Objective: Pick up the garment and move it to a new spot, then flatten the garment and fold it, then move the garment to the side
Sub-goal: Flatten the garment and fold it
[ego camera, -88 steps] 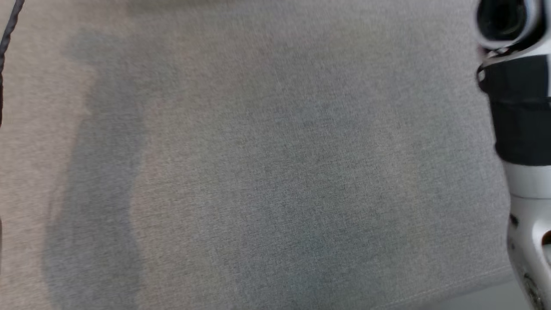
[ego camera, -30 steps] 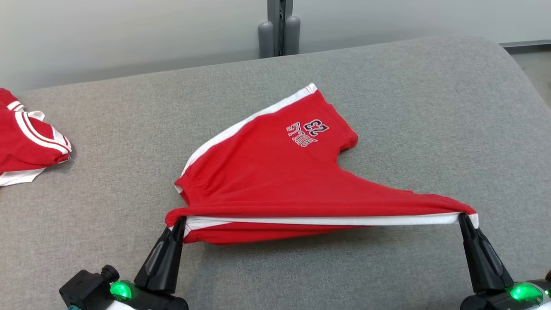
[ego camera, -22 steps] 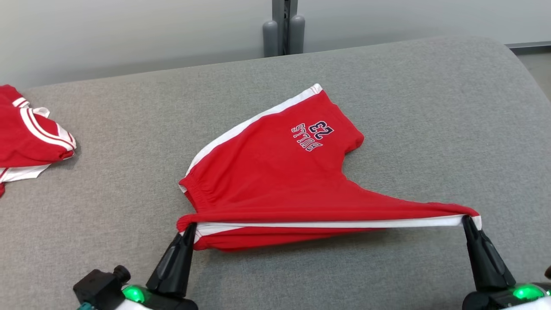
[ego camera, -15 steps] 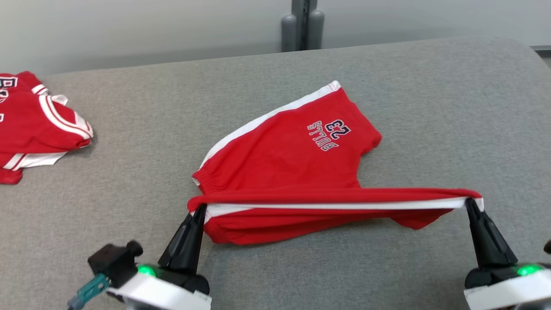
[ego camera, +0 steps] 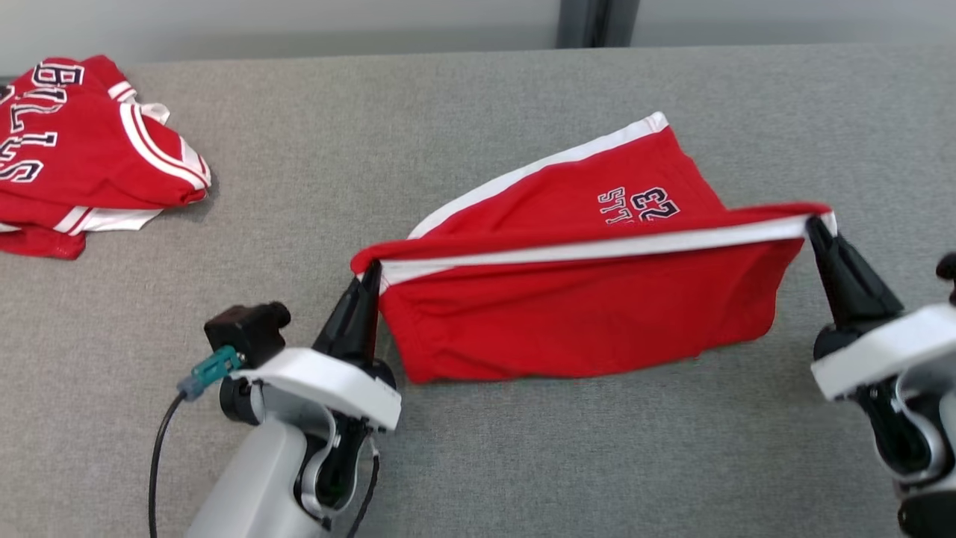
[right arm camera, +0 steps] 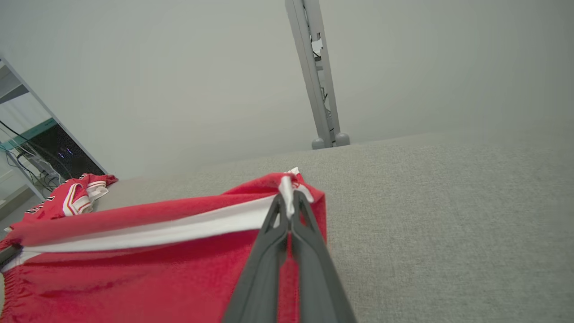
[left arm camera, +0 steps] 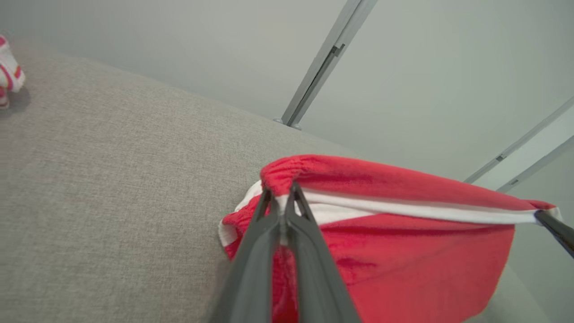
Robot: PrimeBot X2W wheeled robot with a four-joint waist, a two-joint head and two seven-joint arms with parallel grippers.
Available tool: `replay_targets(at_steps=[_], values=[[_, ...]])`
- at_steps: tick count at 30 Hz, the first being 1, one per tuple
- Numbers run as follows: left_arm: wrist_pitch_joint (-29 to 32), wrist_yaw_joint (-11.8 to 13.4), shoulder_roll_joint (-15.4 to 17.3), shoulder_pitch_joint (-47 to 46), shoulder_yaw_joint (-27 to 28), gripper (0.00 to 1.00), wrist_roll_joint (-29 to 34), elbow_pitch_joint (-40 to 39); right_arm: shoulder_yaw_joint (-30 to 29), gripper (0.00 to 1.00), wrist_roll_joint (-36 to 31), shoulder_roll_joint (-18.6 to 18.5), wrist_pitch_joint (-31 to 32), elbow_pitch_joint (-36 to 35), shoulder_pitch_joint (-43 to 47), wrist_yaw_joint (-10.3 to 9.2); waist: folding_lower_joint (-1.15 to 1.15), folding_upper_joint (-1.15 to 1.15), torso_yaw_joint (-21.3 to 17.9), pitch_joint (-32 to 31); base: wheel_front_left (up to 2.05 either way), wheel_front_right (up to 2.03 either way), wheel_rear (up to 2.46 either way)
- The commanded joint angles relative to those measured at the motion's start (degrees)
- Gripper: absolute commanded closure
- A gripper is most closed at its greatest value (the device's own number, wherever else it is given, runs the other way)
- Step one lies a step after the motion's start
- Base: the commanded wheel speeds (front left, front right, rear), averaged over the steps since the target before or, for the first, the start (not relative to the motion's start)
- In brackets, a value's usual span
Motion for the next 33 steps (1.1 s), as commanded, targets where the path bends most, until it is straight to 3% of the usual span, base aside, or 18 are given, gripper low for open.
replay_targets(at_steps=[1,12,29,30,31,32,33], values=[[-0.59,0.8,0.2,-2.54,0.36,1.0,-1.09,1.82,0.25,1.0,-0.07,-1.09,0.83,1.57,-2.98,-0.1,0.0,0.0,1.05,1.57,0.0,0.0,0.0],[-2.25,3.71,-0.31,-15.16,-4.36,1.0,-6.87,13.61,7.06,1.0,1.26,-3.46,4.25,17.32,-20.63,-0.12,0.0,0.0,3.24,6.07,0.0,0.0,0.0],[-5.36,6.2,-0.41,-23.6,-12.83,1.0,-12.59,19.67,19.25,1.0,3.41,-2.16,3.53,37.14,-38.53,-0.06,0.0,0.0,4.38,9.32,0.0,0.0,0.0],[-5.51,6.35,-0.43,-23.72,-13.35,1.0,-12.67,19.53,19.73,0.92,3.45,-2.0,3.14,38.29,-39.24,-0.06,0.0,0.0,4.53,9.37,0.0,0.0,0.0],[-5.65,6.45,-0.43,-23.81,-13.77,1.0,-12.88,19.24,20.24,0.75,3.61,-1.82,2.81,39.32,-39.93,-0.06,0.0,0.0,4.7,9.39,0.0,0.0,0.0],[-5.8,6.46,-0.43,-23.87,-14.14,0.74,-12.9,18.9,20.69,0.59,3.8,-1.65,2.34,40.38,-40.58,-0.06,0.0,0.0,4.9,9.39,0.0,0.0,0.0],[-5.86,6.5,-0.43,-23.77,-14.51,0.39,-13.0,18.53,21.1,0.37,3.85,-1.5,1.96,41.34,-41.05,-0.06,0.0,0.0,5.1,9.36,0.0,0.0,0.0]])
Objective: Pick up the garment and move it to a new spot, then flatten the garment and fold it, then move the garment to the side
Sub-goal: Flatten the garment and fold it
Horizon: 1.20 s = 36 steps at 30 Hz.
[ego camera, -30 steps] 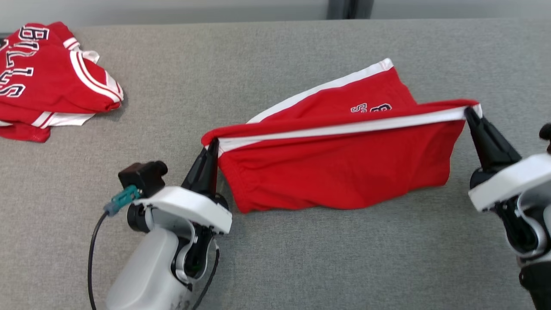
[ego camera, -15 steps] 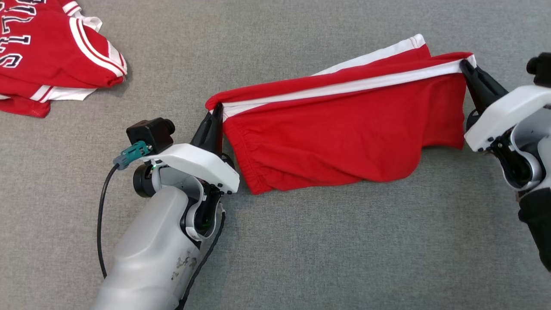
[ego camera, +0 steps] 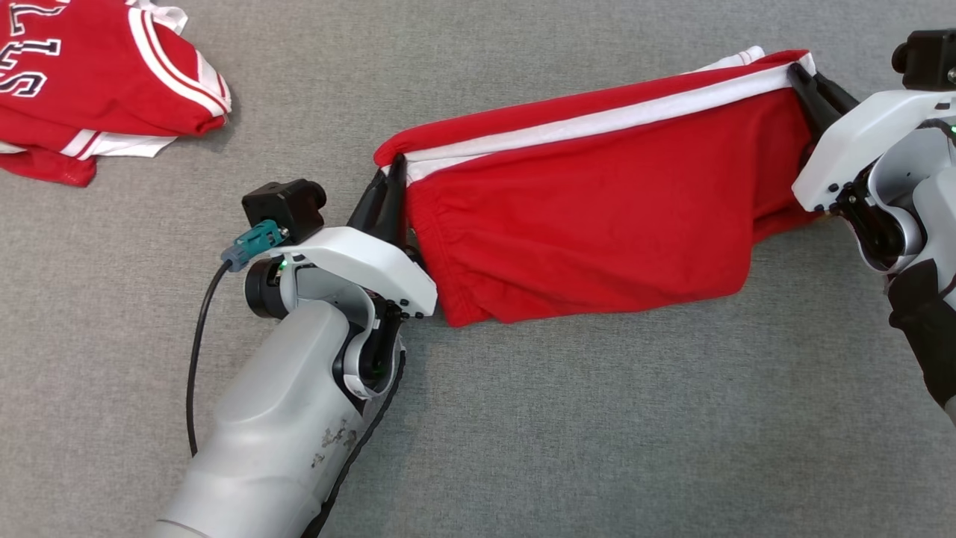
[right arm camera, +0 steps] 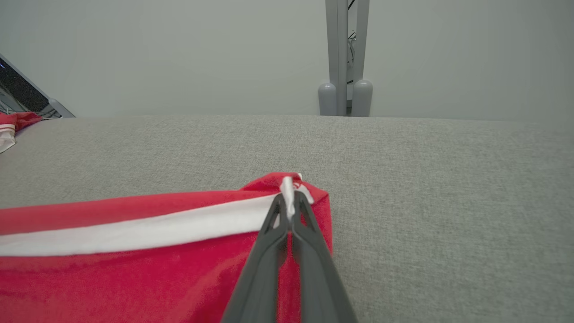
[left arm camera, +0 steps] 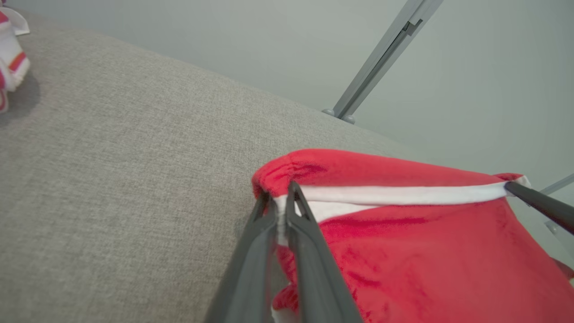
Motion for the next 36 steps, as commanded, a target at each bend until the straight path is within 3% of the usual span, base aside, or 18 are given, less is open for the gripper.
replay_targets(at_steps=[1,10,23,29,36], values=[[-0.42,0.47,0.41,-0.55,-0.25,0.0,-0.11,-0.43,0.28,0.0,0.25,-0.05,-0.87,0.83,-0.75,-0.01,0.0,0.0,0.27,-0.07,0.0,0.0,0.0],[-0.78,0.01,1.17,4.45,-1.03,0.0,2.5,-6.36,4.47,0.0,3.3,0.22,-5.46,3.68,-2.76,0.0,0.0,0.0,1.32,-0.97,0.0,0.0,0.0],[-0.81,3.98,6.87,17.91,4.97,0.0,17.01,-26.2,11.38,0.0,9.51,-5.65,-10.56,-1.69,2.58,0.0,0.0,0.0,-0.41,-5.76,0.0,0.0,0.0],[-0.83,4.83,7.93,22.79,8.04,0.0,23.82,-29.89,12.19,0.0,13.08,-7.0,-9.48,-1.34,6.2,0.0,0.0,0.0,-1.2,-8.05,0.0,0.0,0.0],[-0.83,3.8,5.49,27.59,12.27,0.0,26.57,-31.31,13.52,0.0,15.35,-6.97,-5.37,0.72,8.16,0.0,0.0,0.0,0.21,-9.0,0.0,0.0,0.0]])
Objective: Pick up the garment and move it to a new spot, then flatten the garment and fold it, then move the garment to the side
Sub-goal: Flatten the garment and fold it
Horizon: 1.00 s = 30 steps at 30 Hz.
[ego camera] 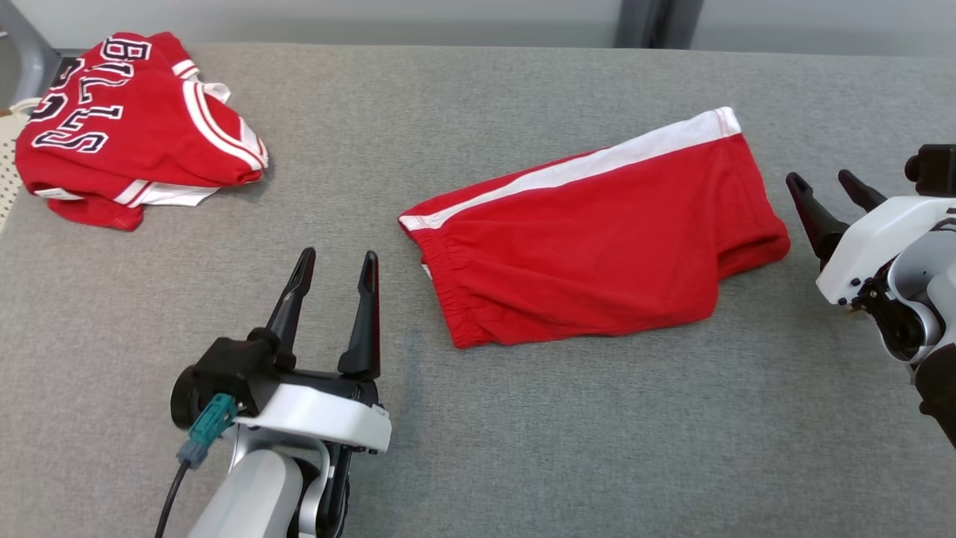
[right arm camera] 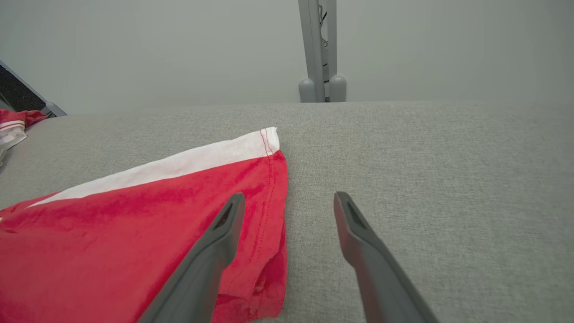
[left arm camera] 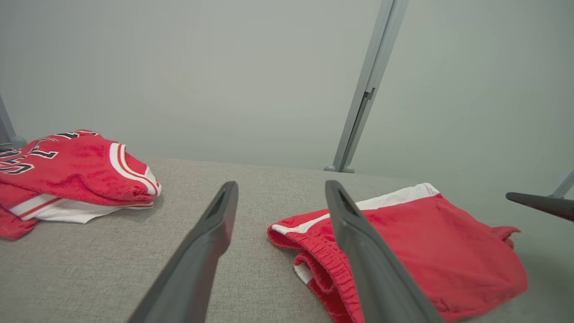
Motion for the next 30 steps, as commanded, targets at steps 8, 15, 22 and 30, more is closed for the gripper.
replay_targets(at_steps=[8,15,22,30], values=[[-0.27,-2.44,-2.44,2.89,3.58,0.0,2.39,0.04,-1.09,0.0,2.99,2.03,3.9,6.44,-0.2,0.01,0.0,0.0,3.45,0.9,0.0,0.0,0.0],[-0.27,-3.9,-3.76,3.38,5.77,0.0,3.78,0.51,-0.17,0.0,3.34,3.83,6.8,10.89,-0.44,0.01,0.0,0.0,4.93,1.48,0.0,0.0,0.0],[-0.27,-4.93,-4.39,3.79,7.48,0.0,4.83,0.96,1.26,0.65,4.03,5.0,8.59,10.86,0.25,0.01,0.0,0.0,4.26,0.97,0.0,0.0,0.0],[-0.28,-5.94,-4.74,4.67,8.15,0.0,6.03,1.6,0.77,1.0,5.55,5.1,5.05,9.78,0.61,0.01,0.0,0.0,2.0,-0.4,0.0,0.0,0.0]])
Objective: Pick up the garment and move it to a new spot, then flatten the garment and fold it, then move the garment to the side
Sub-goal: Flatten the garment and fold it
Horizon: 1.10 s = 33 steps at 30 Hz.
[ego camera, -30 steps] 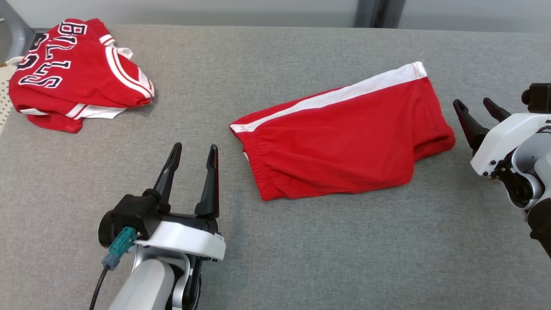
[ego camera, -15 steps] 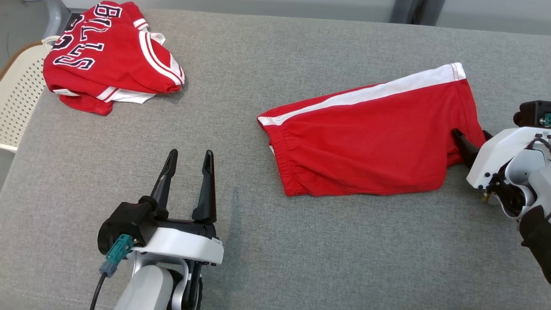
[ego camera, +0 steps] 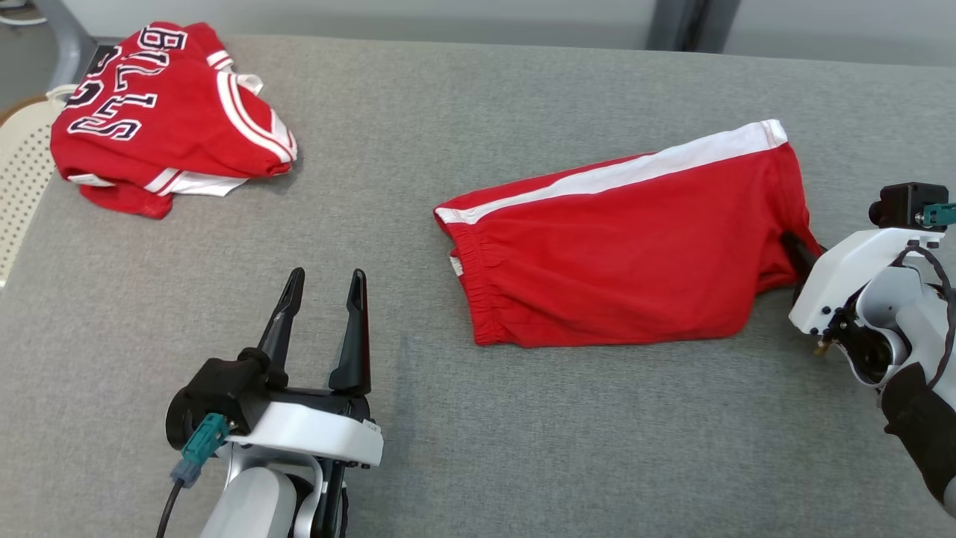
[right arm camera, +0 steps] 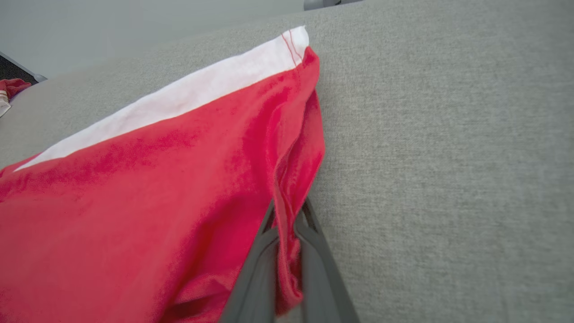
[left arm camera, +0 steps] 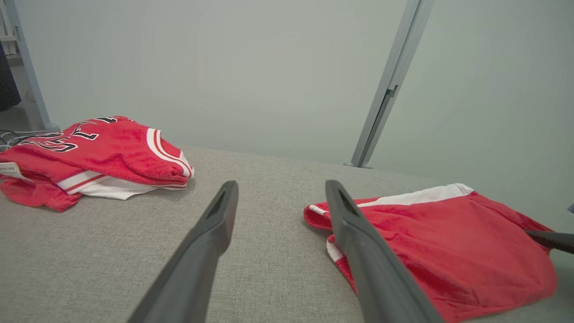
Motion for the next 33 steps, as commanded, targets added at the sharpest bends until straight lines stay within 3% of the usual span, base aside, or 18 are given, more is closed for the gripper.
replay_targets(at_steps=[1,20,33], values=[[-0.26,-0.5,0.13,0.9,0.32,0.0,0.59,0.09,0.0,1.0,0.83,-0.24,-0.94,-1.01,1.04,-0.01,0.0,0.0,-1.08,-0.71,0.0,0.0,0.0],[-0.26,-1.43,-0.08,3.41,-1.58,0.0,2.06,-0.52,-4.57,1.0,10.71,-5.42,-7.52,-10.86,13.31,0.0,0.0,0.0,-8.91,-3.94,0.0,0.0,0.0],[-0.27,-1.43,-0.14,2.99,-2.79,0.0,0.87,0.29,-1.79,1.0,6.23,-3.72,-7.76,-15.45,8.84,0.0,0.0,0.0,-8.03,-5.71,0.0,0.0,0.0]])
